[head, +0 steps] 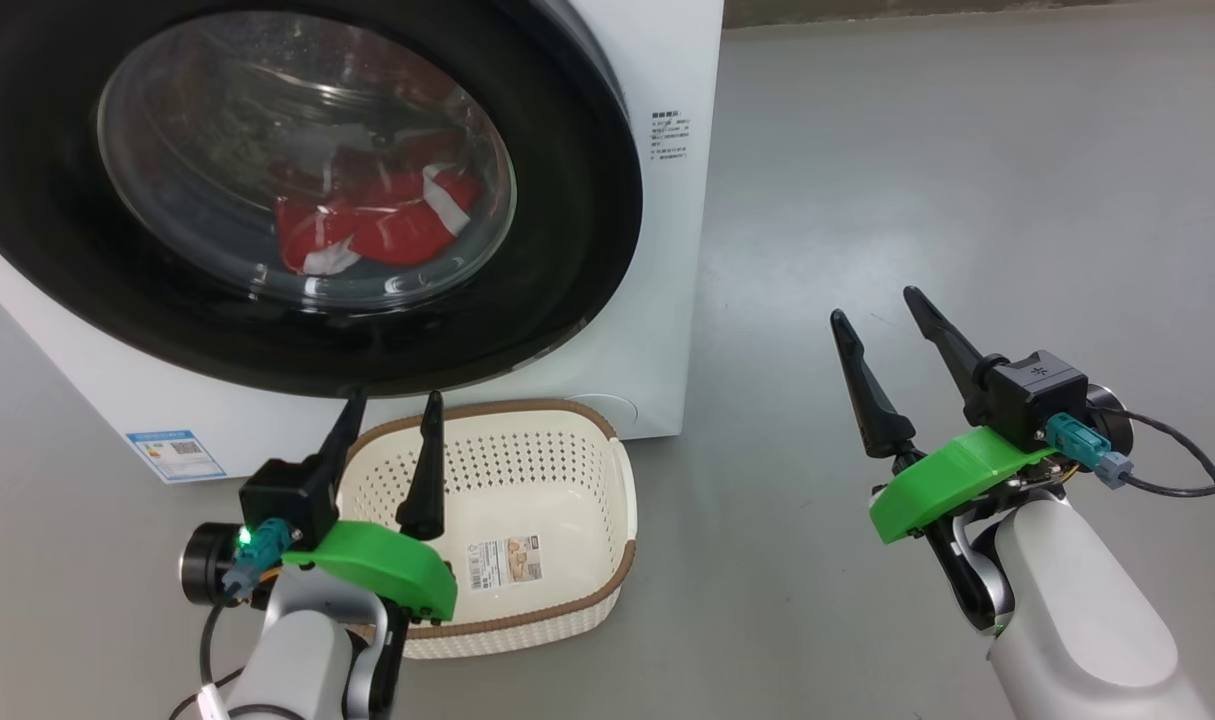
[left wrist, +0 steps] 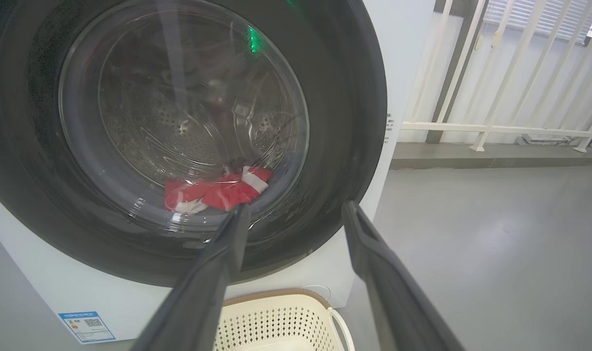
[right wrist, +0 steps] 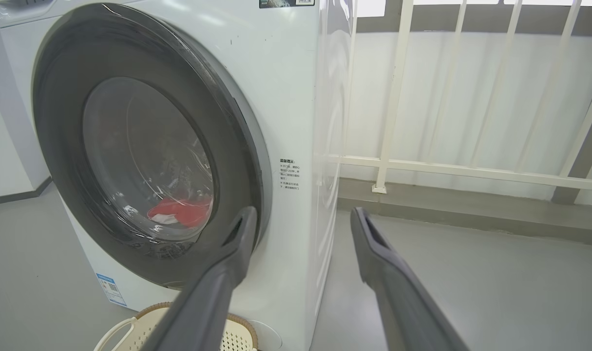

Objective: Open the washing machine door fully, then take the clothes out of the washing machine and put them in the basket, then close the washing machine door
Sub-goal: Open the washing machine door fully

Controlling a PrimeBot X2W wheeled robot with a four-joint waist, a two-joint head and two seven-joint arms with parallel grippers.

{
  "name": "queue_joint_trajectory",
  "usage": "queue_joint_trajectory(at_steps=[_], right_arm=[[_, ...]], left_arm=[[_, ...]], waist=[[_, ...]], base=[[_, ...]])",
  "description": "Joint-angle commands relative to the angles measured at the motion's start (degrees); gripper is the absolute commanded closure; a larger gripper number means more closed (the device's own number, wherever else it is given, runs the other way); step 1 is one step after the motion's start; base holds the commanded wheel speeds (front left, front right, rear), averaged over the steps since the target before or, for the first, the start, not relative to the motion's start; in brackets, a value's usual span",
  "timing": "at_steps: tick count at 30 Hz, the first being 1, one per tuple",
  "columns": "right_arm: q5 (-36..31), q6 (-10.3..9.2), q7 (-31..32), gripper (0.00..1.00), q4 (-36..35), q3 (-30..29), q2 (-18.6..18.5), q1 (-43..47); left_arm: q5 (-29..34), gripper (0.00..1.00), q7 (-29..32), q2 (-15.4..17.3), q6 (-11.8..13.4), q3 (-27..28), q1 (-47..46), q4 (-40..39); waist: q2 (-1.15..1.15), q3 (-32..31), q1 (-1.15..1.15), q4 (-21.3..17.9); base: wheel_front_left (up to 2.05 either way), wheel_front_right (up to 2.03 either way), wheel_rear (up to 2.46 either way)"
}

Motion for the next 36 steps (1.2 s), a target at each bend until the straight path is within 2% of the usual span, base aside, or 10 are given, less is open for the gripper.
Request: queue_joint_trajectory(at_steps=[1,3,4,5,7,8,15,22,29,36], right_arm=[[-0.66,0.03,-0.37,0.00,-1.64,0.65,0.24,-1.82],[-0.75,0.03,-0.37,0.00,-1.71,0.35,0.24,-1.95],[-0.80,0.03,-0.37,0.10,-1.76,0.14,0.24,-2.07],[-0.84,0.03,-0.37,0.42,-1.81,-0.05,0.24,-2.26],[-0.67,0.03,-0.37,0.72,-1.60,-0.07,0.24,-2.95],[-0.60,0.03,-0.37,1.00,-1.43,-0.16,0.24,-3.47],[-0.92,0.03,-0.37,1.00,-1.15,-0.91,0.24,-7.88],[6.37,0.03,-0.37,1.00,-0.19,-1.06,0.24,-12.80],[19.85,0.03,1.12,1.00,0.48,-0.32,-0.25,-18.80],[34.96,0.03,4.99,1.00,-0.67,1.25,-3.15,-23.08]], left_arm=[[-0.44,0.00,-0.68,1.42,0.46,1.53,-2.05,-1.05],[-0.56,0.00,-0.68,1.42,0.68,1.34,-2.07,-1.11],[-0.66,0.00,-0.68,1.42,0.74,1.18,-2.14,-1.23],[-0.74,0.00,-0.68,1.42,0.80,1.02,-2.25,-1.39],[-0.60,0.00,-0.68,1.42,1.01,0.72,-2.54,-1.92],[-0.42,0.00,-0.68,1.42,1.09,0.58,-2.67,-2.28],[-0.17,0.00,-0.68,1.42,2.09,-0.18,-3.41,-6.58],[-0.66,0.00,-0.68,1.42,3.27,-1.73,-4.29,-10.68],[-1.01,0.00,-0.68,1.42,4.59,-3.31,-5.17,-15.88],[0.10,0.00,-0.68,1.42,5.08,-3.70,-4.57,-18.70]], waist=[[0.00,0.07,0.00,0.10],[0.00,0.32,0.00,0.31],[0.00,0.61,0.00,0.50],[0.00,0.94,0.00,0.69],[0.00,1.77,0.00,1.06],[0.00,2.26,0.00,1.23],[0.00,6.62,0.00,2.77],[0.00,11.11,0.00,4.29],[0.00,15.78,0.00,5.34],[0.00,18.76,0.00,6.45]], base=[[0.00,0.00,0.00],[0.00,0.00,0.00],[0.00,0.00,0.00],[0.00,0.00,0.00],[0.00,0.00,0.00],[0.00,0.00,0.00],[0.00,0.00,0.00],[0.00,0.00,0.00],[0.00,0.00,0.00],[0.00,0.00,0.00]])
